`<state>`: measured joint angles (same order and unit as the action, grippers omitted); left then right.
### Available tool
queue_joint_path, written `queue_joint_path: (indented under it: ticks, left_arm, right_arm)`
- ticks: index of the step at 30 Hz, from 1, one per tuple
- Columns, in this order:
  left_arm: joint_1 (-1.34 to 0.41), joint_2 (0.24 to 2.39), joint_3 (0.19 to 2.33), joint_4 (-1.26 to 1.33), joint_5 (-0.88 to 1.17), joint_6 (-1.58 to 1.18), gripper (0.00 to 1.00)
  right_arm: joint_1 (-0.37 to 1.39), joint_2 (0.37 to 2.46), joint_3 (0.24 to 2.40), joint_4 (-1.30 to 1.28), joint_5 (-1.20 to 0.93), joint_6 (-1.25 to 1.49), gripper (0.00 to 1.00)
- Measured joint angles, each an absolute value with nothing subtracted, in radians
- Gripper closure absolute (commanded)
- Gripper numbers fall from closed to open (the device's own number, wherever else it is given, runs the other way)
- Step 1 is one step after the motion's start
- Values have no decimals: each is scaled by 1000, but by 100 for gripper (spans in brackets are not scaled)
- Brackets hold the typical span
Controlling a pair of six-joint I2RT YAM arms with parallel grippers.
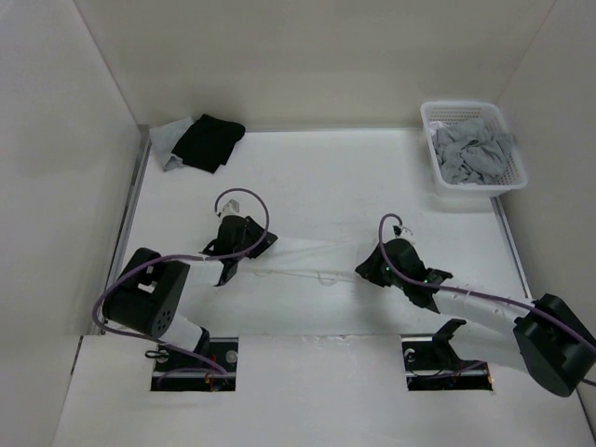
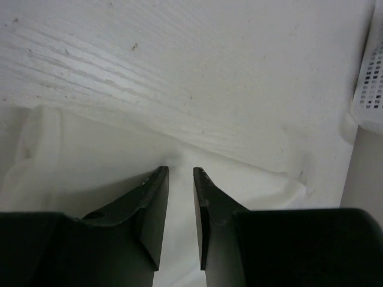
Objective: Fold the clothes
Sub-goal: Fold the tank top
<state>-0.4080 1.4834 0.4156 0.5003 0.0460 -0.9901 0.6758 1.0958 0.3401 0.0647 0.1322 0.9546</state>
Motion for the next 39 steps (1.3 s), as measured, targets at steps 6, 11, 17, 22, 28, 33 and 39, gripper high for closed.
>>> queue_joint_path:
  ticks: [6,11,17,22,28,33,39]
  left_arm:
    - [-387,1527,416,570,68,-1015,79]
    - [-378,1567,416,624,83,-1023,79]
    - [-353,1625,416,687,102,-1041,80]
    - [-334,1654,416,733,114,-1058,80]
    - [-325,1672,416,765,116,-1075,80]
    - [-329,1674,416,772,118,-1086,80]
    - [-344,1670,414,772,118,-1089,80]
  right_arm:
    - [688,1155,340,62,111,957,88]
    - [701,1152,339,99,107,960,97]
    - [703,1110,325,118,104,960,100]
    - [728,1026,325,35,104,959,100]
    - [739,1042,325,-53,93,959,96]
    - [748,1052,325,-77,97,950,57]
    - [687,935,310,63,86,939,41]
